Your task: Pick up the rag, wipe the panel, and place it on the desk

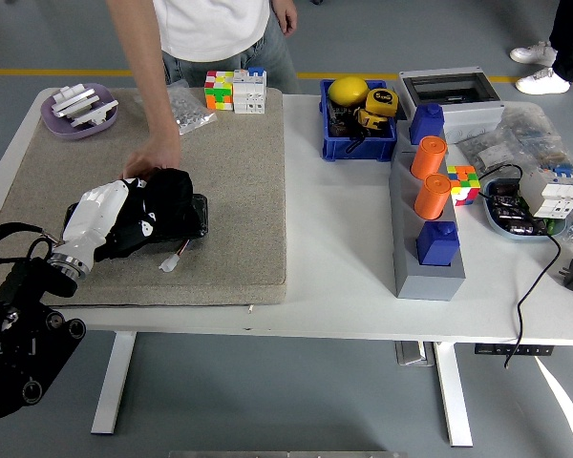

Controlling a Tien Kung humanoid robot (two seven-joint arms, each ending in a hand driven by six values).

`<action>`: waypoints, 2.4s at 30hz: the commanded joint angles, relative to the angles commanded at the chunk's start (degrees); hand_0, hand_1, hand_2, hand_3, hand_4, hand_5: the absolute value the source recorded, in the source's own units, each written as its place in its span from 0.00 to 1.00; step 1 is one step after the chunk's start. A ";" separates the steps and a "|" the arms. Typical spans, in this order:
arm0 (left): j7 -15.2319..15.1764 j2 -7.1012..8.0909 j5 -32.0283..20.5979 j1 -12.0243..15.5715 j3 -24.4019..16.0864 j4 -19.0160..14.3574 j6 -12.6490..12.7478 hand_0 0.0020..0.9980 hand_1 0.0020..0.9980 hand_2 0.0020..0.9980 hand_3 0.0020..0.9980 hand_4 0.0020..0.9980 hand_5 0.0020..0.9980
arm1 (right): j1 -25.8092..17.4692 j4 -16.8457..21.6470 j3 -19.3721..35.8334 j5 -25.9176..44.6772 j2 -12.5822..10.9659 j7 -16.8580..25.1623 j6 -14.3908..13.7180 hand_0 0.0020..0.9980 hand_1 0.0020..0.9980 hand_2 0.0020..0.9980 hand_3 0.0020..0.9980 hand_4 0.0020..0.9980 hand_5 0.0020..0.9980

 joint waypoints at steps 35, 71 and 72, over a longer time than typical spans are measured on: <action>-0.69 -1.60 -0.49 -0.77 -1.59 2.74 0.34 0.26 0.17 0.57 0.39 0.00 0.00 | -0.14 0.00 -0.04 0.02 -0.01 -0.15 0.32 0.77 0.63 0.68 0.61 1.00 0.56; -0.88 0.54 2.31 1.94 -17.09 7.00 0.61 0.26 0.20 0.56 0.39 0.00 0.00 | -0.27 0.00 0.91 -1.17 0.01 0.06 0.79 0.77 0.63 0.68 0.61 1.00 0.56; -0.91 0.59 2.13 1.96 -17.47 7.05 0.67 0.26 0.20 0.56 0.39 0.00 0.00 | -0.28 0.00 0.98 -1.22 0.02 0.08 0.78 0.77 0.63 0.68 0.61 1.00 0.56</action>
